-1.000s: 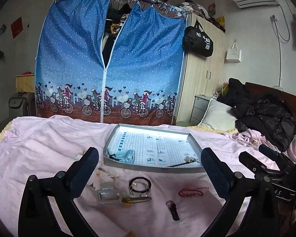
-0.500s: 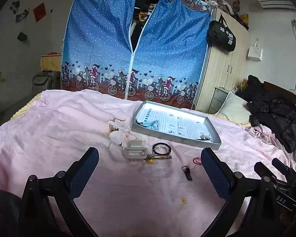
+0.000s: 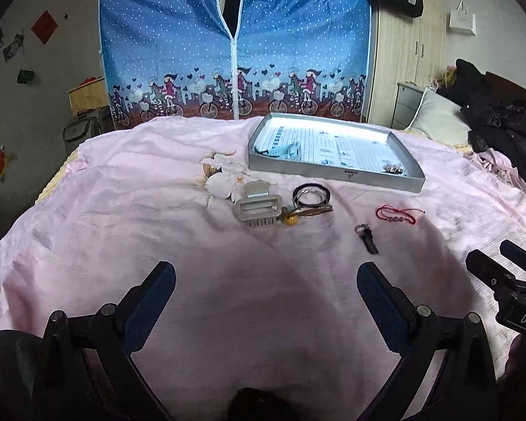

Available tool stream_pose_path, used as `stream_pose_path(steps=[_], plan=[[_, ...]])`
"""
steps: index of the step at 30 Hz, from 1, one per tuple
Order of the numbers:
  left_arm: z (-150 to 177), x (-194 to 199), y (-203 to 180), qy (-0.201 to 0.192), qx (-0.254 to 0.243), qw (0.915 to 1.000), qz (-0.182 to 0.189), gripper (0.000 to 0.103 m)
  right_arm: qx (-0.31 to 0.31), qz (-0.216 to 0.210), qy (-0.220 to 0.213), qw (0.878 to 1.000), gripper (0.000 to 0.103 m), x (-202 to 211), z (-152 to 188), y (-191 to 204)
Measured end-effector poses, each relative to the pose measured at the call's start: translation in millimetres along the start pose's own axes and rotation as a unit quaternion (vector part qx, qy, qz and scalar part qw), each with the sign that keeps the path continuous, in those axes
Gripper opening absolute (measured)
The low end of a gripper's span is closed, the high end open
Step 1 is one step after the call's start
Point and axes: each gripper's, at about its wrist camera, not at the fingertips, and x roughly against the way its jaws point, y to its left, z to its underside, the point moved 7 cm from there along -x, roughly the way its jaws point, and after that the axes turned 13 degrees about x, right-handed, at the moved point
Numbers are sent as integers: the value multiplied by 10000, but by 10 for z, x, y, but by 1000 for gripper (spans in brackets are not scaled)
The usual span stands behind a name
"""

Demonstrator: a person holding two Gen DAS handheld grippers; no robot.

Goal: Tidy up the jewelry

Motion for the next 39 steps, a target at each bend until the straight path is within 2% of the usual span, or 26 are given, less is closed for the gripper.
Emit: stream_pose_path(steps=[4,8,11,13,15,17,19,21,26,29,30,31,35,39], plan=[[18,-133,42,276,51,9996,14,102,-46,-86,380,9992,103,-164,86,5],[58,-359,69,838,-178,9962,-145,102,-113,-308,659,9973,103,-315,140,-8],[89,-521,60,1193,-467,9916,-184,102,197,-298,818,9960,103,-426,115,-2],[84,-616,39,1406,-535,9886,-73,102,334,-293,865,9953,103,-482,68,-29],[30,-730,5,1582,-675,9851,88,101,248,-641,892,9936,103,-563,28,-39],[-64,-850,-59,1662,-918,9812,341,101,63,-1220,923,9882,103,-671,3,-29],[-151,-965,-125,1610,-1144,9787,566,101,-5,-1562,977,9829,99,-802,-16,-31],[-205,-1065,-193,1573,-1261,9762,802,100,-54,-1764,1068,9785,86,-935,-14,-40],[-297,-1220,-378,1308,-1662,9710,1114,89,-513,-1933,1222,9721,69,-1168,34,-179],[-266,-1399,-456,1335,-2024,9659,905,67,-562,-1729,1146,9766,55,-1215,26,-296],[-241,-1463,-462,1377,-2110,9641,840,56,-596,-1699,1141,9770,52,-1232,29,-326],[-217,-1513,-462,1398,-2159,9630,803,49,-630,-1679,1142,9771,50,-1252,34,-355],[-218,-1626,-462,1363,-2203,9622,841,45,-499,-1511,1147,9806,49,-1354,3,-386],[-284,-1672,-454,1398,-2035,9641,977,36,-296,-1460,1152,9821,49,-1512,-66,-374]])
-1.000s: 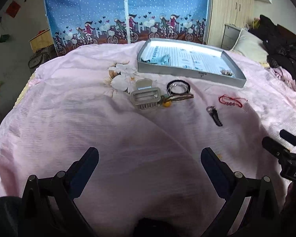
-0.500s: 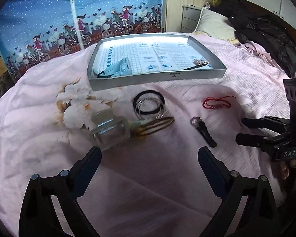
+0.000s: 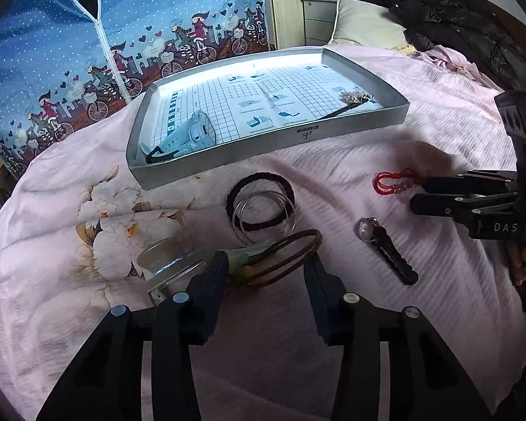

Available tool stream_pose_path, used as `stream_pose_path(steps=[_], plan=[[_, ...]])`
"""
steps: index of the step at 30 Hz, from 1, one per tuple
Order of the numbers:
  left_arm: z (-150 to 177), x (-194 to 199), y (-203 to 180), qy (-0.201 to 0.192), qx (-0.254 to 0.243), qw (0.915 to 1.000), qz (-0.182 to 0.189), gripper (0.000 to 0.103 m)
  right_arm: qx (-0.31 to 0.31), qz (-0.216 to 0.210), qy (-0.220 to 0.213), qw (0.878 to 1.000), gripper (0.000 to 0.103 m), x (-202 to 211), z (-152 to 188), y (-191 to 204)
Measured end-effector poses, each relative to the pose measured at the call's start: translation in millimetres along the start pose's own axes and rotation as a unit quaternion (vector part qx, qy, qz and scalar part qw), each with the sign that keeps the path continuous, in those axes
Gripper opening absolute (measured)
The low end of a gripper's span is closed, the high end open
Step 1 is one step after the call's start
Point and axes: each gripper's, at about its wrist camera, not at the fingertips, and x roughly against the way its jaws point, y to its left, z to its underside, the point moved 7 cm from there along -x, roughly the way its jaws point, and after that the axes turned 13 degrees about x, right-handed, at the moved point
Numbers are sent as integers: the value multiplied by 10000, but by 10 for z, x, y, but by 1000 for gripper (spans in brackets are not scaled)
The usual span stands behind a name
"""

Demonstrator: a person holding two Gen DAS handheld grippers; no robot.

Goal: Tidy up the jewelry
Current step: 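Grasp the red string bracelet with the right tool while the left tool grips the gold-bead hairpin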

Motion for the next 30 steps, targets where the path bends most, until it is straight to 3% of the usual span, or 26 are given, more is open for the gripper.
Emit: stream_pose_path(steps=[6,10,13,20,30], plan=[[-24,-14,62,152,287,9993,200,25,156,-144,-61,9998,49,-193,-170,-2],[-2,41,41,146,459,9981,385,11,339,-354,-61,9988,49,-259,-232,79],[1,57,29,168,528,9972,494,4,383,-366,-69,9986,42,-261,-231,97],[-91,205,62,-326,769,9948,590,1,576,-362,-146,9976,39,-248,-250,194],[-106,244,59,-353,948,9914,830,1,520,-215,-253,9981,13,-225,-244,180]])
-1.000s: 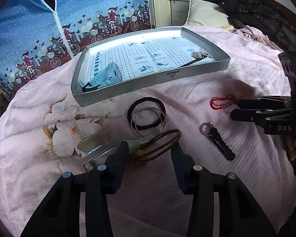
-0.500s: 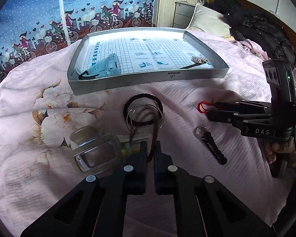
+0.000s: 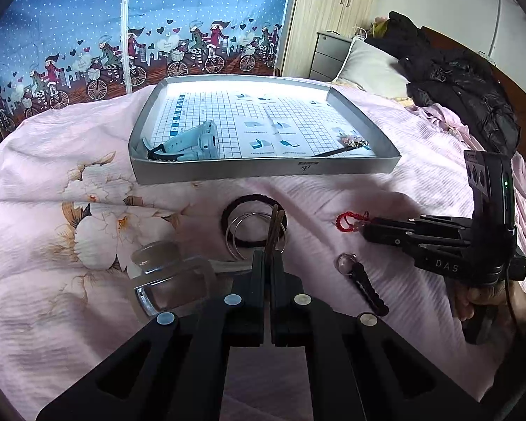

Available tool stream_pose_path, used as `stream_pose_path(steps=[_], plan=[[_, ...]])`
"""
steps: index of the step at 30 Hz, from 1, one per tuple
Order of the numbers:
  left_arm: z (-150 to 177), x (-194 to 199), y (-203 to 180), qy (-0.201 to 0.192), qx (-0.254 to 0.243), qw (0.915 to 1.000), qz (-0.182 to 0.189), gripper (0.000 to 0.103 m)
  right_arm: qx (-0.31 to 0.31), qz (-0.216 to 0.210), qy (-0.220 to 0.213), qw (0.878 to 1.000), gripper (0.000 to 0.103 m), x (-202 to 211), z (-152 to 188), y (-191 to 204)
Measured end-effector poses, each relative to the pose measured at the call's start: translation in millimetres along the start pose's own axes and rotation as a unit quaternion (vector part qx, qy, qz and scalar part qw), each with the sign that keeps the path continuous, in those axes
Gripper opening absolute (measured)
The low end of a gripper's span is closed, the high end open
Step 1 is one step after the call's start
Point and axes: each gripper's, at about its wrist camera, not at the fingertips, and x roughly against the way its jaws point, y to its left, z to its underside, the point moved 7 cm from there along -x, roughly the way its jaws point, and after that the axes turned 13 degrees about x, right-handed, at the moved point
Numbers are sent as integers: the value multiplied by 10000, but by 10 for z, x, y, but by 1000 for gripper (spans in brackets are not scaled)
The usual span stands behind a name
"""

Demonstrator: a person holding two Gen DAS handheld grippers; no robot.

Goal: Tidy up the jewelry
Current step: 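Grasp the red string bracelet with the right tool while the left tool grips the gold-bead hairpin, then carry the bracelet and hairpin into the tray and open both tools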

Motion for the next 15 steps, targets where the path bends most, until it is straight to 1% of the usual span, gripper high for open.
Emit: stream_pose_path(steps=[3,8,13,15], plan=[[-13,10,11,-14,86,9999,58,1,12,-6,-45,10000,11,16,-5,14],[-46,105,-64,-205,32,9995,249,1,218,-86,-166,9996,10,60,-22,112],[-49,144,-121,-306,-74,9991,270,1,501,-162,-215,9984,9,110,-43,278],[-62,174,-129,-395,-72,9987,302,1,578,-121,-249,9979,9,148,-51,336]])
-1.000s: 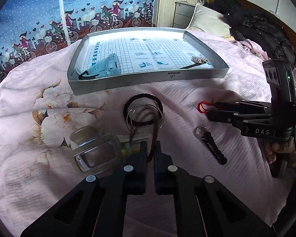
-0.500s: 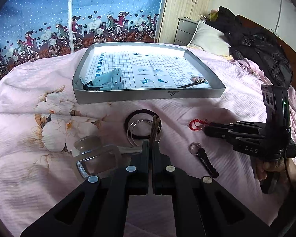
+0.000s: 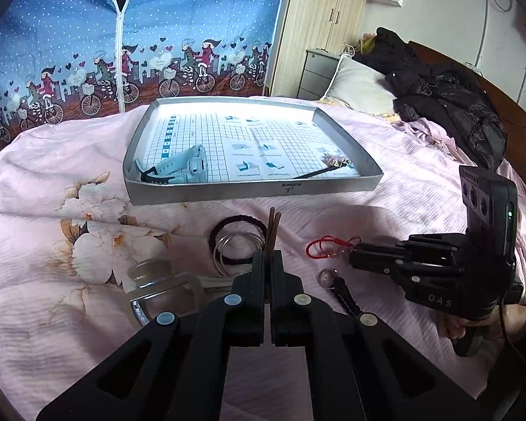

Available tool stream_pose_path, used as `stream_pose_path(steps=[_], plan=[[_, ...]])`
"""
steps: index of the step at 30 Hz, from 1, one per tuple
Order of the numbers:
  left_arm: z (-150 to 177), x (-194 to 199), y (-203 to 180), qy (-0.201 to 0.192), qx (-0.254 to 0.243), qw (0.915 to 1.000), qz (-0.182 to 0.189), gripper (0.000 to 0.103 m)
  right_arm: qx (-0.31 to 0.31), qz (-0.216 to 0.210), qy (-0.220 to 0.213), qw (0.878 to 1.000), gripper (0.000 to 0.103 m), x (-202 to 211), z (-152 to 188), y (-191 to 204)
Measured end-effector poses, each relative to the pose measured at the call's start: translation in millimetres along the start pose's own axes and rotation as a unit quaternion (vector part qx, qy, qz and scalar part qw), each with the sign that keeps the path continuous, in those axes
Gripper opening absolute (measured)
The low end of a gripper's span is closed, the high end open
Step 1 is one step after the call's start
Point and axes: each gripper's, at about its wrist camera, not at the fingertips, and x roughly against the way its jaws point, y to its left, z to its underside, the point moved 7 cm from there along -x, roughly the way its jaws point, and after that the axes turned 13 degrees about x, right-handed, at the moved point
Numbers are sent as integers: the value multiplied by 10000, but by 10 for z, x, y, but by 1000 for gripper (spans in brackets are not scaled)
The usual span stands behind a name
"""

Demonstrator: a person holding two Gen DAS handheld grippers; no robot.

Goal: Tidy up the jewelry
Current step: 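Carry the bracelet and hairpin into the tray and open both tools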

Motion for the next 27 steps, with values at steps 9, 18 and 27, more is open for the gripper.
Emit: stream_pose_path(steps=[9,18,27], plan=[[-199,235,-40,-667,87,9977,63,1,-231,389,-750,9962,9,320,-214,-105],[-788,19,-173,-1161,393,9923,162,1,-386,1025,-1230,9863,9,449,-603,-467],[-1124,-690,-57,-841,1090,9894,457,1,-695,1336,-1055,9830,9,297,-584,-920]])
